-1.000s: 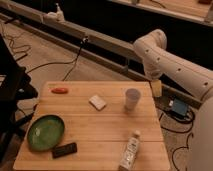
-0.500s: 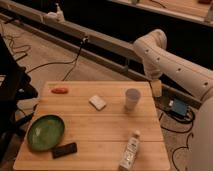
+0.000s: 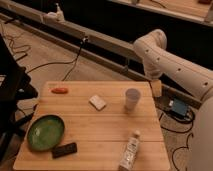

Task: Place the pepper on the white sponge

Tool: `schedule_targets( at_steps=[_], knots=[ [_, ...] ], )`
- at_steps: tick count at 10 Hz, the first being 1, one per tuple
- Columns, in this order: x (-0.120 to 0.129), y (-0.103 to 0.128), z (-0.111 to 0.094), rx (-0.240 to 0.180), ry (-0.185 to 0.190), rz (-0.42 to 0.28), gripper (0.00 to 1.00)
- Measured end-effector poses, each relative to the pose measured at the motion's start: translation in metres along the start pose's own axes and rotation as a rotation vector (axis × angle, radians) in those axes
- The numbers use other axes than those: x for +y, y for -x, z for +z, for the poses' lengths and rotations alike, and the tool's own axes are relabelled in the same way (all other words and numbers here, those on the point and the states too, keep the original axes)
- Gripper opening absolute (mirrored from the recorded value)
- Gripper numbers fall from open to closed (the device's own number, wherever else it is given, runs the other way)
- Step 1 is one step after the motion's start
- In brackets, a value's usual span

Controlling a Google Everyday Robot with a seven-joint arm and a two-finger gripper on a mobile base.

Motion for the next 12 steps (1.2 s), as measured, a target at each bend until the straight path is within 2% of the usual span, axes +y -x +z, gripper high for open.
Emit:
schedule_targets(
  at_steps=[6, 8, 9, 10, 12],
  knots=[
    [0.000, 0.000, 0.000, 0.000, 0.000, 0.000, 0.80],
    [-0.003, 0.002, -0.001, -0.016, 0.002, 0.011, 0.80],
    [-0.007, 0.004, -0.003, -0.034, 0.003, 0.025, 0.80],
    [-0.018, 0.019, -0.010, -0.075, 0.000, 0.034, 0.80],
    [-0.041, 0.076, -0.036, -0.181, -0.019, 0.005, 0.80]
  ],
)
